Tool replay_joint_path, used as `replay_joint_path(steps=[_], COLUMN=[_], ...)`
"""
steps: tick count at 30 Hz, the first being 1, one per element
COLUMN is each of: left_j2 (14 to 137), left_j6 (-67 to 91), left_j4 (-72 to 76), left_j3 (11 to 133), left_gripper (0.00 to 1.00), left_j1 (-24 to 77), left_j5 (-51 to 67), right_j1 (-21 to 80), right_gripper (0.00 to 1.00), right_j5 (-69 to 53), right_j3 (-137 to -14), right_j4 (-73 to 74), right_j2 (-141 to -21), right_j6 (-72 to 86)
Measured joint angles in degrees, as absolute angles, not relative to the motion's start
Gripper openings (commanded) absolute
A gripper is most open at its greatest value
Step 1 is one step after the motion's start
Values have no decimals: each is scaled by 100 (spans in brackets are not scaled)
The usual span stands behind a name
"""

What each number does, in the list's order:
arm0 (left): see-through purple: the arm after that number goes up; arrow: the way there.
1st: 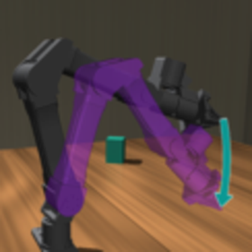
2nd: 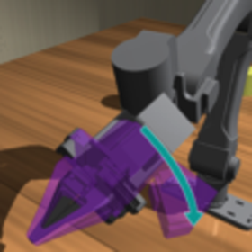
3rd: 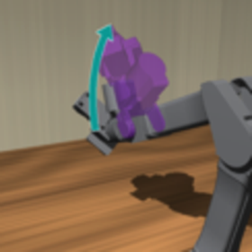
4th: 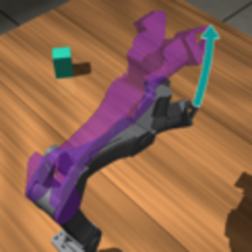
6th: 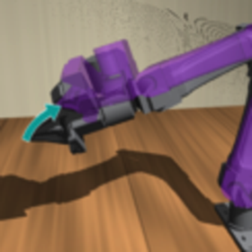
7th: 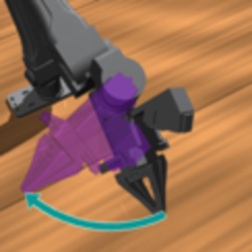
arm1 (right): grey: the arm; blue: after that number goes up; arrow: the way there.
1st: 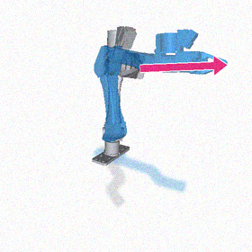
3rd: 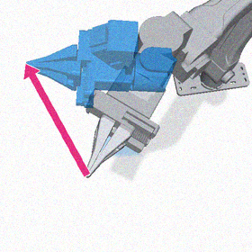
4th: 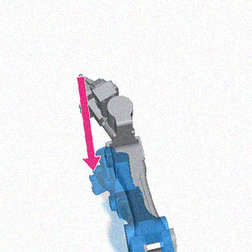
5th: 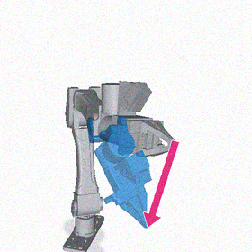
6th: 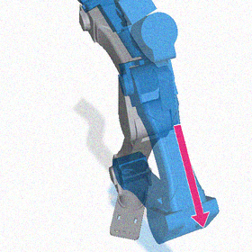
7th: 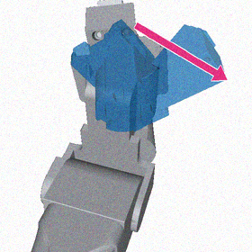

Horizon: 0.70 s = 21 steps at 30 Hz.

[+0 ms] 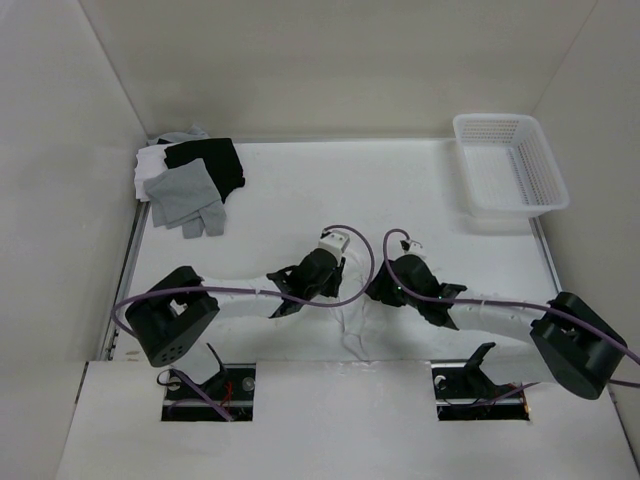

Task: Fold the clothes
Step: Flatten the tank top out

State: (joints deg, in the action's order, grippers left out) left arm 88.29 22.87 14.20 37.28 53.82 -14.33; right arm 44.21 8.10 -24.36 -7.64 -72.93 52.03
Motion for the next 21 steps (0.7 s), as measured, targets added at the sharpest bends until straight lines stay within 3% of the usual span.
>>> replay_joint_path(steps=[5, 10, 12, 16, 21], left_j2=[8864, 8941, 9035, 9091, 8536], left_j6=[2220, 2174, 2143, 2104, 2102], left_j4=[1306, 1304, 1306, 1293, 1092], left_j3=[3804, 3820, 3846, 3865, 3817], left_gripper=[25, 11, 5, 2, 2], left_j1=[5389, 5406, 5404, 5404, 5400], left_j5=[-1437, -1522, -1588, -1726, -1916], right_j1=[4390, 4383, 4383, 4309, 4178], right_gripper=[44, 43, 38, 14, 10], right_j5=[781, 735, 709, 666, 631], right_j3=[-2436, -2434, -2425, -2351, -2305], right_j4=[-819, -897, -982, -1127, -1160], right_j2=[-7356, -7371, -7411, -7467, -7417], right_j6=[5186, 5183, 5181, 5137, 5089])
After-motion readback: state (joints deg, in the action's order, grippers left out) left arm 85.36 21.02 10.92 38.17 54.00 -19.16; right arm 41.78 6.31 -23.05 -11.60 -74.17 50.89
